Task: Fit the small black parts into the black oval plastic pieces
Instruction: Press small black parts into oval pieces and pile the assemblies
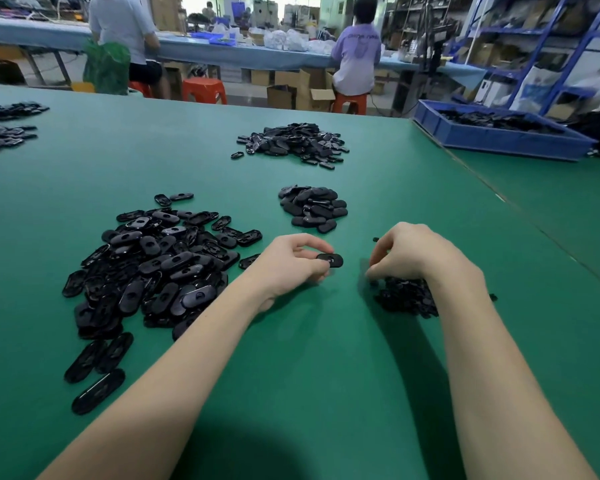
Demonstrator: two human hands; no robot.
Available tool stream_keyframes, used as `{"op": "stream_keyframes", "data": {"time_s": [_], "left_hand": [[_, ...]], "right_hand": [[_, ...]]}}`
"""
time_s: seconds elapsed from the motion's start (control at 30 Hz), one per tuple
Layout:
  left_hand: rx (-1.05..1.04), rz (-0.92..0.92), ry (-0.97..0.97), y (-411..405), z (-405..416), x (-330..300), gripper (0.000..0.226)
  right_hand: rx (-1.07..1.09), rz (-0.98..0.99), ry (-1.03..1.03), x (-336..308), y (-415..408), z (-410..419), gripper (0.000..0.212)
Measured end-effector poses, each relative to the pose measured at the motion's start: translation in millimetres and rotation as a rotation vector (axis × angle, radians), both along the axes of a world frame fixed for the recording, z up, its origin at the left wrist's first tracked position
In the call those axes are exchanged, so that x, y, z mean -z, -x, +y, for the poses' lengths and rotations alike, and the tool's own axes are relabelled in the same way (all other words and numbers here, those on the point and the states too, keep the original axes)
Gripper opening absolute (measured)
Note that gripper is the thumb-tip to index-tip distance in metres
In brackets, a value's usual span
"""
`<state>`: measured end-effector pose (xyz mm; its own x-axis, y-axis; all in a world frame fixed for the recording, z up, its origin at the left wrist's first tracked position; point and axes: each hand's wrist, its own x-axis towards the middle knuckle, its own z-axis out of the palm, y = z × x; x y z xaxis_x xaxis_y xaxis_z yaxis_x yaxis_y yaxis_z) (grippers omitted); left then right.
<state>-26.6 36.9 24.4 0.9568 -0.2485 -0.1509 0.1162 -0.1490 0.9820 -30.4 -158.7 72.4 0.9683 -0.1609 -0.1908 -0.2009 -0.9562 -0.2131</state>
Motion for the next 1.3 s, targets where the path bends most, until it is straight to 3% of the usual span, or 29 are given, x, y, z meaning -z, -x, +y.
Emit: {"op": "stream_keyframes", "data": {"time_s": [0.33, 0.5, 0.63, 0.77, 0.93, 1.07, 1.3], "left_hand": [[0.005, 0.017, 0.027, -4.4, 4.5, 6.5, 0.031], [0.002, 0.002, 0.014, -5.2, 5.2, 8.1, 0.03], [-0.02, 0.034, 0.075, -5.7, 4.3, 8.9, 0.023], [-0.07, 0.056, 0.151, -5.9, 3.5, 8.0, 0.021], [-0.145, 0.029, 0.202, -8.0, 5.4, 3.2, 0.034], [-0.209, 0.063, 0.267, -11.9, 6.5, 0.7, 0.014], [-0.175, -0.033, 0.122, -12.2, 13.9, 2.4, 0.015]], "right_hand": [[-0.039, -0.001, -0.076, 3.0, -1.2, -2.5, 0.011], [-0.183, -0.098, -0.555, 6.2, -3.0, -4.0, 0.01], [-0.215, -0.099, -0.676, 13.3, -4.2, 2.3, 0.011], [-0.196, -0.08, -0.553, 19.6, -7.5, 2.8, 0.014], [-0.199, -0.142, -0.377, 24.9, -11.6, 9.5, 0.015], [-0.164, -0.192, -0.239, 32.1, -12.6, 17.4, 0.016], [-0.158, -0.247, -0.164, 41.6, -13.4, 25.0, 0.017]]}}
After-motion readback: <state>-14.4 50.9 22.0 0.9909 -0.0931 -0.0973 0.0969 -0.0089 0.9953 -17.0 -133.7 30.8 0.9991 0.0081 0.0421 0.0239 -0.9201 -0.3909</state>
